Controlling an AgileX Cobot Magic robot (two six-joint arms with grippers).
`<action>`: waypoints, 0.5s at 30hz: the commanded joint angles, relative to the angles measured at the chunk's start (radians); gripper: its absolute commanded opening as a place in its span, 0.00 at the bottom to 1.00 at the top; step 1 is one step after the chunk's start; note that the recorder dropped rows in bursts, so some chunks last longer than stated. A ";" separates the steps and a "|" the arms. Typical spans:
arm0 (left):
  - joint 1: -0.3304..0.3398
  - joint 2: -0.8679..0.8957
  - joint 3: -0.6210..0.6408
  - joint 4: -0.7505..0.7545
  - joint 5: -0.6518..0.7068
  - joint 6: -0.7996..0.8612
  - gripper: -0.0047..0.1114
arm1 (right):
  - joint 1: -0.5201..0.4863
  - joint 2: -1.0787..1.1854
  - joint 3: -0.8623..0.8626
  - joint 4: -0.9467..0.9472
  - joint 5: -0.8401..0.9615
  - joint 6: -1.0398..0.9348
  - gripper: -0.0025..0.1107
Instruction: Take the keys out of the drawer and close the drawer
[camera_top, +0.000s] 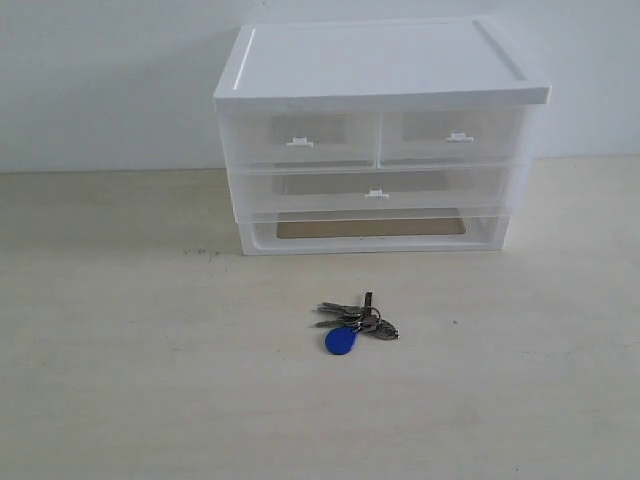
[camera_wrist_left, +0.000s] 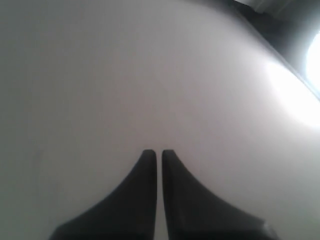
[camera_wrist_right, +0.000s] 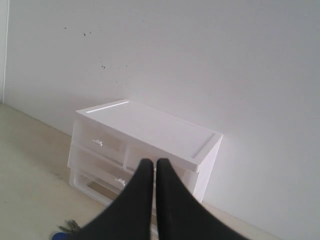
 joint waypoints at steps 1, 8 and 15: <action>0.058 -0.096 0.004 -0.017 0.005 -0.002 0.08 | 0.001 -0.003 -0.005 -0.007 0.003 0.001 0.02; 0.058 -0.133 0.004 -0.013 0.005 -0.016 0.08 | 0.001 -0.003 -0.005 -0.007 0.003 0.001 0.02; 0.058 -0.148 0.078 -0.267 0.056 -0.085 0.08 | 0.001 -0.003 -0.005 -0.007 0.003 0.001 0.02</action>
